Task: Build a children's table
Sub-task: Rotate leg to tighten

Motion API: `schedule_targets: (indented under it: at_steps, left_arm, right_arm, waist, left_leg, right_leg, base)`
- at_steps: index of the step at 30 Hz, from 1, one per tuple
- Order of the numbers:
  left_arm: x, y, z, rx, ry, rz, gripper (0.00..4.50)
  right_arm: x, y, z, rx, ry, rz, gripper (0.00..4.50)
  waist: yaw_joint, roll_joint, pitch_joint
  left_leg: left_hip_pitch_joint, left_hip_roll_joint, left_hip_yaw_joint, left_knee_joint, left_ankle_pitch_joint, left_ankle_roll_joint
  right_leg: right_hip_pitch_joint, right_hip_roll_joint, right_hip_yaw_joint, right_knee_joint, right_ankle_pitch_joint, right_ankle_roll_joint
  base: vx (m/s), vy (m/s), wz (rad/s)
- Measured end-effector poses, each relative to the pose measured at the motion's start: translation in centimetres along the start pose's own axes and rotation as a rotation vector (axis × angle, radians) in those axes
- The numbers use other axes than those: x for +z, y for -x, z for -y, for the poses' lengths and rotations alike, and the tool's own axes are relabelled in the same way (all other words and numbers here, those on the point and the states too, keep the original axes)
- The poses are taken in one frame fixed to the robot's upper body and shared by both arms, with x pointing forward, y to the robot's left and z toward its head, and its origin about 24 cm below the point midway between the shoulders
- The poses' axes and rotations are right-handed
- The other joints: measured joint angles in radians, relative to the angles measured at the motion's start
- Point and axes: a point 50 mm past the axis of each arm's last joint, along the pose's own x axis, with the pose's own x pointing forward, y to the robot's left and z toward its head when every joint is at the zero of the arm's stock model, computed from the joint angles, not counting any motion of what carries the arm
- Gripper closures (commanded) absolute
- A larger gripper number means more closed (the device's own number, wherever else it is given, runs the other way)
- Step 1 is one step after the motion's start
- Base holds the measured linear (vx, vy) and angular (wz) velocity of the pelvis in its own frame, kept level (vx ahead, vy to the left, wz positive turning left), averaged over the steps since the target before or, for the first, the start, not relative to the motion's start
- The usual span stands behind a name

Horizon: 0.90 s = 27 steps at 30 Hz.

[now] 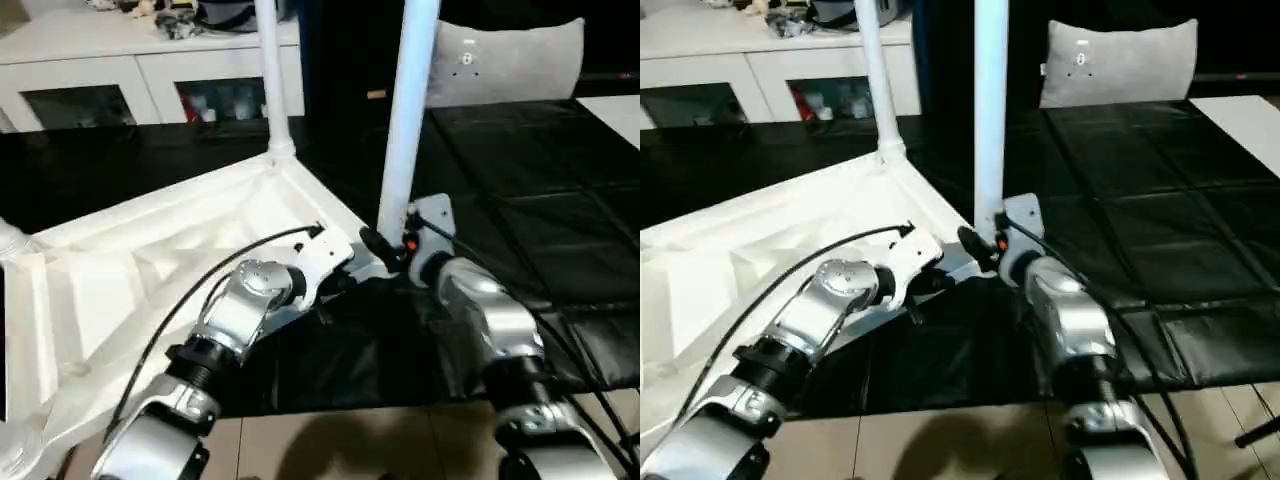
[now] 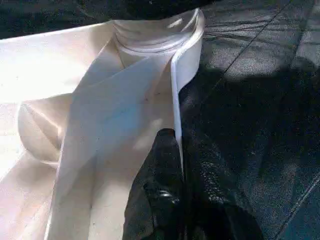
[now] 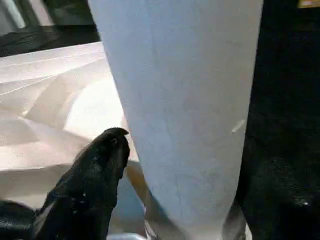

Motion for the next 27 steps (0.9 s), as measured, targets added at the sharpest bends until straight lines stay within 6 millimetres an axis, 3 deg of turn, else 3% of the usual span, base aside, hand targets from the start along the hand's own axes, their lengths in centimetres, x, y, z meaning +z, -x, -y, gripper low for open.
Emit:
schedule_targets:
  at_steps: [5, 10, 15, 19, 27]
  left_arm:
    - [-0.5, 0.7, -0.3, -0.048, -0.056, 0.009, 4.5]
    - [-1.3, 2.1, -0.9, -0.096, -0.113, 0.005, 4.5]
    - [-1.9, 3.5, -1.3, -0.182, -0.184, -0.006, 4.5]
    - [-2.4, 4.6, -1.3, -0.286, -0.23, -0.008, 4.5]
    - [-2.6, 5.6, -0.5, -0.456, -0.332, -0.019, 4.5]
  right_arm:
    - [-0.6, 2.1, 1.0, 0.127, 0.045, -0.022, 0.44]
    - [-0.7, 3.5, 1.9, 0.23, 0.096, -0.071, 0.02]
    - [-0.8, 5.0, 2.0, 0.397, 0.129, -0.12, 0.02]
    - [0.2, 6.2, 2.6, 0.504, 0.185, -0.145, 0.02]
    - [0.8, 6.1, 1.8, 0.712, 0.226, -0.183, 0.8]
  waist:
    - [0.016, 0.002, 0.001]
    - [0.017, 0.007, 0.002]
    - [0.025, 0.007, 0.003]
    - [0.047, 0.006, 0.002]
    - [0.075, 0.005, 0.002]
  left_leg:
    - [-0.001, 0.0, 0.0, -0.004, 0.0, 0.0]
    - [-0.002, 0.0, 0.0, -0.003, 0.0, 0.0]
    - [-0.004, 0.0, 0.001, -0.003, -0.001, 0.001]
    - [-0.004, 0.001, 0.001, -0.002, -0.001, 0.002]
    - [-0.005, 0.0, 0.002, 0.0, -0.002, 0.003]
  right_leg:
    - [-0.001, 0.0, 0.0, -0.002, -0.001, 0.001]
    - [-0.002, 0.0, 0.0, -0.002, -0.001, 0.001]
    - [-0.002, 0.0, 0.0, -0.003, -0.001, 0.001]
    - [-0.003, 0.0, 0.0, -0.003, 0.002, -0.003]
    - [-0.003, -0.001, 0.0, -0.002, 0.002, -0.003]
  base:
    - [0.0, 0.0, 0.0]
    - [0.0, 0.0, 0.0]
    - [0.0, 0.0, 0.0]
    - [0.0, 0.0, 0.0]
    - [0.0, 0.0, 0.0]
